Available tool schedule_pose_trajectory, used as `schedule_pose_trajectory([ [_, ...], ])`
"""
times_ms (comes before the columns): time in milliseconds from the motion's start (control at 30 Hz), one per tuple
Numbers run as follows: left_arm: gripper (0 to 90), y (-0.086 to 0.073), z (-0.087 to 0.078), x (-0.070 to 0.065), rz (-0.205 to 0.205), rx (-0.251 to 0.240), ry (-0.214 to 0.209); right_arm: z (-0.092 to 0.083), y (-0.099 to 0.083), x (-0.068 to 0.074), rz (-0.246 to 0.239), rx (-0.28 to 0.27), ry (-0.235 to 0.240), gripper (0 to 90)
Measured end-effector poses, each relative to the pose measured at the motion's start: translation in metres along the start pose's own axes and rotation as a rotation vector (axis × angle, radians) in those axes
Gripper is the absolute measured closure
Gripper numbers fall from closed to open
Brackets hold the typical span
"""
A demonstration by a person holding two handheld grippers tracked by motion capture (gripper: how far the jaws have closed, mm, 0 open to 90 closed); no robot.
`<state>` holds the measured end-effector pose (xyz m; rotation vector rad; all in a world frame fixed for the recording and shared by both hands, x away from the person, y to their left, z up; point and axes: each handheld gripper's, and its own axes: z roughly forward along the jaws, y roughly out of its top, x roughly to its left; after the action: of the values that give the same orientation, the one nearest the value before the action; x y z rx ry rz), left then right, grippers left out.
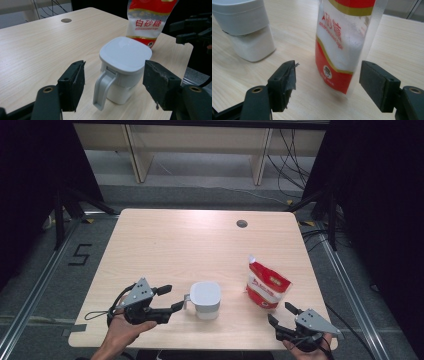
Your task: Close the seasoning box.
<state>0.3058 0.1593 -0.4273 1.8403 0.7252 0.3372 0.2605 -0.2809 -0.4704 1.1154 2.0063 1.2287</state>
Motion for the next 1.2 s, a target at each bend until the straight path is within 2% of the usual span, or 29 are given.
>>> schedule_pose_trajectory([
  [100,31.9,-0.004,-0.003,0.002,0.008,0.006,0.006,0.000,0.000,0.000,-0.001,-0.002,0.001,30.1],
  [167,30.9,-0.007,-0.005,0.003,-0.004,0.011,0.014,0.000,0.000,0.000,0.001,-0.003,0.006,29.9],
  [200,30.2,-0.009,-0.006,0.002,-0.023,0.014,0.015,0.001,0.000,0.000,-0.007,-0.004,0.008,29.6],
  [233,29.2,-0.010,-0.007,0.003,-0.017,0.015,0.015,0.000,0.000,0.000,-0.008,-0.006,0.000,29.2],
  [267,28.4,-0.012,-0.007,0.004,-0.015,0.020,0.016,-0.001,0.000,0.003,0.034,0.010,-0.004,29.1],
  [300,27.1,-0.014,-0.008,0.004,-0.011,0.024,0.019,0.001,0.000,0.000,-0.004,-0.008,0.002,28.9],
  [333,25.9,-0.016,-0.008,0.006,0.009,0.023,0.007,0.001,0.000,0.001,-0.002,-0.007,0.007,28.8],
  [367,24.5,-0.018,-0.008,0.006,0.008,0.020,0.008,0.001,0.000,0.001,0.002,-0.010,0.011,28.6],
  [433,22.0,-0.022,-0.010,0.005,-0.024,0.027,0.017,0.002,0.000,0.001,0.002,-0.009,0.012,28.6],
  [467,21.0,-0.025,-0.011,0.008,-0.004,0.038,0.000,0.002,0.000,0.001,0.000,-0.009,0.011,28.5],
  [567,19.2,-0.029,-0.013,0.009,0.010,0.051,0.005,0.001,0.000,0.001,0.000,-0.005,0.012,28.2],
  [600,18.8,-0.031,-0.013,0.007,-0.015,0.056,0.016,0.002,0.000,0.001,-0.004,0.002,0.015,28.2],
  [633,17.5,-0.033,-0.014,0.007,0.001,0.060,0.012,0.001,0.000,0.003,0.016,0.009,0.010,27.9],
  [667,17.2,-0.037,-0.014,0.007,0.016,0.068,0.008,0.001,0.000,0.003,0.017,0.009,0.010,28.0],
  [700,17.0,-0.037,-0.014,0.007,0.016,0.068,0.008,0.001,0.000,0.003,0.018,0.009,0.011,28.0],
  [733,16.8,-0.041,-0.015,0.006,0.000,0.080,0.017,0.001,0.000,0.002,0.005,0.006,0.011,28.0],
  [833,16.2,-0.044,-0.015,0.005,0.009,0.089,0.021,0.001,0.000,0.002,0.006,0.002,0.005,27.4],
  [867,16.2,-0.046,-0.015,0.004,0.013,0.096,0.016,0.001,0.000,0.003,0.026,0.012,0.005,27.2],
  [900,16.2,-0.049,-0.015,0.004,0.021,0.105,0.019,0.002,0.000,0.000,-0.013,0.002,0.018,26.9],
  [1067,16.2,-0.060,-0.015,0.003,0.028,0.138,0.024,0.003,0.000,0.000,-0.002,0.010,0.032,26.1],
  [1133,16.2,-0.063,-0.015,0.000,0.007,0.139,0.033,0.003,0.000,0.002,0.008,0.012,0.037,25.7],
  [1167,16.2,-0.064,-0.016,0.000,0.017,0.145,0.032,0.003,0.000,0.000,-0.018,0.007,0.026,25.2],
  [1200,16.2,-0.065,-0.017,0.001,0.035,0.159,0.034,0.002,-0.001,0.001,0.004,0.024,0.034,24.3],
])
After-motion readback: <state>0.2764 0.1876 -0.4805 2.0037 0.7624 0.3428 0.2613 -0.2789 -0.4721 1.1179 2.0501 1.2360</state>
